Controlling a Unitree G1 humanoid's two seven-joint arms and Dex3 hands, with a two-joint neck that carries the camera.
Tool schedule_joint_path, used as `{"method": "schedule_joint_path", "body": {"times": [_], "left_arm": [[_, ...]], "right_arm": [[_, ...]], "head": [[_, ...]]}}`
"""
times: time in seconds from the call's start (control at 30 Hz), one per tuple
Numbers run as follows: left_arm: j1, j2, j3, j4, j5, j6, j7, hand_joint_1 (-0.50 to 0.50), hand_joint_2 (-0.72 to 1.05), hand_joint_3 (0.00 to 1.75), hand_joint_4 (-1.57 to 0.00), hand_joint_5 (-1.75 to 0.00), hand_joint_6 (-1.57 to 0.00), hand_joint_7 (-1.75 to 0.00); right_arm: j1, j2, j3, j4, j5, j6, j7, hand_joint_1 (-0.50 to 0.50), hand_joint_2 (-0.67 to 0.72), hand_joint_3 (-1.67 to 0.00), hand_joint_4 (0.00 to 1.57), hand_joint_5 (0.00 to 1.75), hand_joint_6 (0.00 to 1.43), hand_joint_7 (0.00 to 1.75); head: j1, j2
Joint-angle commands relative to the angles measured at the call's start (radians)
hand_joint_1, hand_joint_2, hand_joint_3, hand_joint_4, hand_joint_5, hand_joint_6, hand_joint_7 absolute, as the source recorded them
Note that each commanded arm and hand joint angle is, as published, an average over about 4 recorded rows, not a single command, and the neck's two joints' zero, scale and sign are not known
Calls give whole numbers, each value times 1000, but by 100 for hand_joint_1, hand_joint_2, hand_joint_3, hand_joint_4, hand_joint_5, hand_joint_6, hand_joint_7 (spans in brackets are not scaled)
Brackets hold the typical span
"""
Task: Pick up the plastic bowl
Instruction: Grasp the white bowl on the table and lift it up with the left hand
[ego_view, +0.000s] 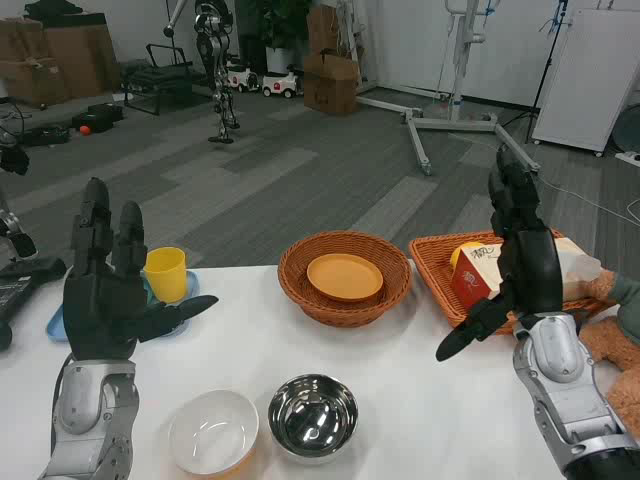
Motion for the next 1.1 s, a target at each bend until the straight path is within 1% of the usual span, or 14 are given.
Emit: {"method": "schedule_joint_path", "body": {"times": [0.03, 0.07, 0.1, 1.1], "left_arm": [[-7, 16, 197, -296, 99, 165, -27, -50, -72, 0, 0, 0, 0, 0], [-7, 16, 197, -296, 99, 165, -27, -50, -72, 0, 0, 0, 0, 0], [-6, 16, 197, -297, 99, 165, -27, -50, -72, 0, 0, 0, 0, 0], [15, 16, 188, -309, 87, 165, -27, -50, -72, 0, 0, 0, 0, 0]], "right_arm": [[-135, -40, 13, -249, -170, 240, 110, -46, 72, 0, 0, 0, 0, 0], [-135, -40, 13, -249, -170, 240, 110, -46, 72, 0, 0, 0, 0, 0], [-135, -40, 13, -250, -168, 240, 110, -46, 72, 0, 0, 0, 0, 0], [-109, -41, 10, -272, -148, 240, 125, -46, 72, 0, 0, 0, 0, 0]], "head": [[13, -62], [11, -55], [6, -36], [-4, -33]]}}
